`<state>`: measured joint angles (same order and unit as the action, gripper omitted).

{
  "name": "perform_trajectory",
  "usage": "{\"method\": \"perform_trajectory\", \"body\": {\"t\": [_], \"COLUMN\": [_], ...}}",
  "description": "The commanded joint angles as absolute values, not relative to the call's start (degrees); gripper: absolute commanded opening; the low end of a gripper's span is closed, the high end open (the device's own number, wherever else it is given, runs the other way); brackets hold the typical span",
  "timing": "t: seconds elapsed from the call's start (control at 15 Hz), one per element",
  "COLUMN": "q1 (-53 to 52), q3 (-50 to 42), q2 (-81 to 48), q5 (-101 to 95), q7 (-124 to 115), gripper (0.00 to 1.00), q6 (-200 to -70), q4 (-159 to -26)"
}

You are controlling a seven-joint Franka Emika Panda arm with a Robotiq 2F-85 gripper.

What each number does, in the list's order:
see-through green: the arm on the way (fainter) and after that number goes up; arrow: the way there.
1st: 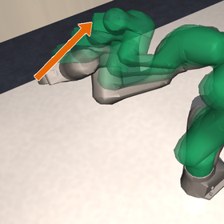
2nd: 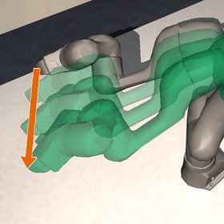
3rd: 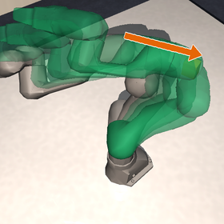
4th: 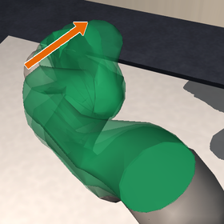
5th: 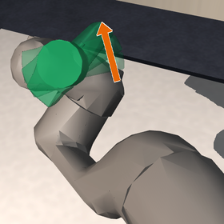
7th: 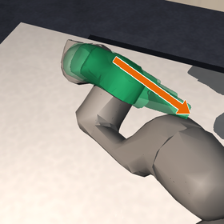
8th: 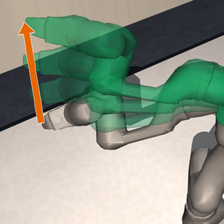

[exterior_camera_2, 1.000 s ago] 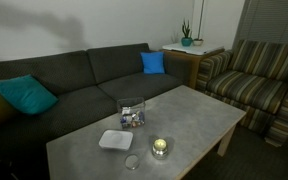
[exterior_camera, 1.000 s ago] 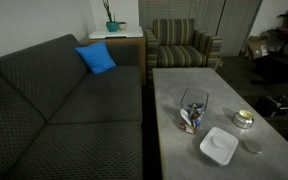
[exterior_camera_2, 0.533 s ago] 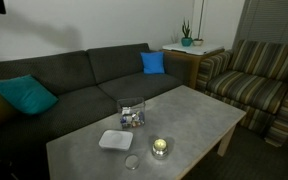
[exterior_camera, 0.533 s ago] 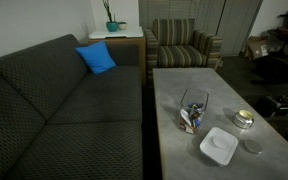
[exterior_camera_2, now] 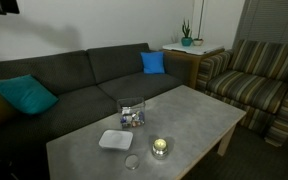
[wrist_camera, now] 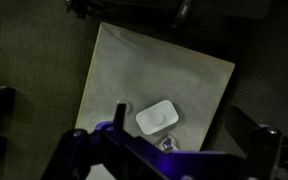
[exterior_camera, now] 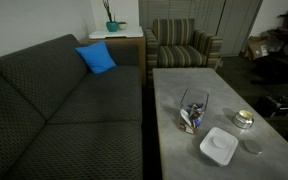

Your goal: Pick up the lid and put it on the bowl

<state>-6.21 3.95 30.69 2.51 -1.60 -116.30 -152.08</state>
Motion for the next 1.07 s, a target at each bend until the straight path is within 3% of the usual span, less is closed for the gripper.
{"method": "perform_trajectory", "body": {"t": [0.0, 0.27, 0.33, 0.6, 1.0], "q1": [-6.08, -5.62, -6.17, -6.25, -6.22], "q3": [5.48, 7.96, 6.83, 7.43, 7.43], "q2": [23.41, 10.36, 18.36, 10.63, 10.43], "q5": [3.24, 1.48, 2.38, 2.1, 2.09], "q7": [-3.96, -9.14, -6.91, -8.55, -8.56], "gripper": [1.0, 1.0, 1.0, 1.0, 1.0], "q6": [-126.12, -131.52, -130.6, -131.27, -131.27], "q4": [-151.57, -146.1, -150.72, -146.71, -146.22]}}
